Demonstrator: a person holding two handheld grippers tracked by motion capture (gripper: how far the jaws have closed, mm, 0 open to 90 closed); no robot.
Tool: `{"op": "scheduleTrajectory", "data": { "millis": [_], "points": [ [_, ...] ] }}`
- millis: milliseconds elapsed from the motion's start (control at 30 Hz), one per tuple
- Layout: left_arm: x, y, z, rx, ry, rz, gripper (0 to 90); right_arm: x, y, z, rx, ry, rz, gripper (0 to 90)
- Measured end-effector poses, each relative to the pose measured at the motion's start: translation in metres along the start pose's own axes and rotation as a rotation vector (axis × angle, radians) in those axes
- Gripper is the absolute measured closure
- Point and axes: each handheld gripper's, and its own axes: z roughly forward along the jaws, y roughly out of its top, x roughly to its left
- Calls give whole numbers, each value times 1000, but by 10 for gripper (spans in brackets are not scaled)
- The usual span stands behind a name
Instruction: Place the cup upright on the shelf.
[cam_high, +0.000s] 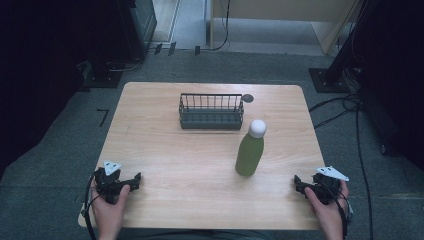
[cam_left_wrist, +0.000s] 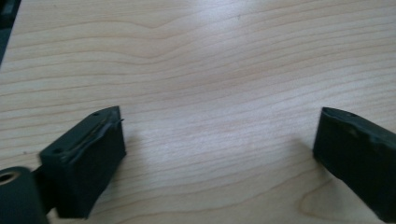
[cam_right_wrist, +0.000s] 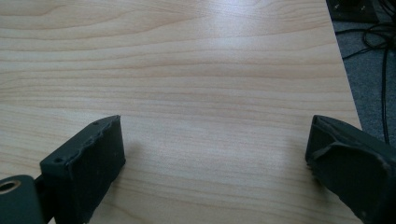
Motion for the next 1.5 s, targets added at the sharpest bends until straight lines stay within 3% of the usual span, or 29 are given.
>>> {"op": "scheduleTrajectory", "data": {
  "millis": [233, 467, 767, 1000, 1267, 1500],
  "points": [
    [-1, 0, 1, 2, 4, -6, 11, 3, 1, 1, 9, 3, 2, 21],
    [-1, 1, 2, 4, 9, -10, 0, 16, 7, -9, -23, 70, -6, 37],
    [-2, -1, 0, 5, 12, -13, 0, 44, 22, -25, -79, 147, -50, 37],
    [-2, -1, 0, 5, 12, -14, 0, 76, 33, -34, -101, 217, -114, 37],
    [-2, -1, 0, 6, 12, -11, 0, 97, 40, -43, -141, 267, -129, 37],
    [-2, -1, 0, 6, 12, -11, 0, 115, 49, -44, -159, 284, -136, 36]
  ]
}}
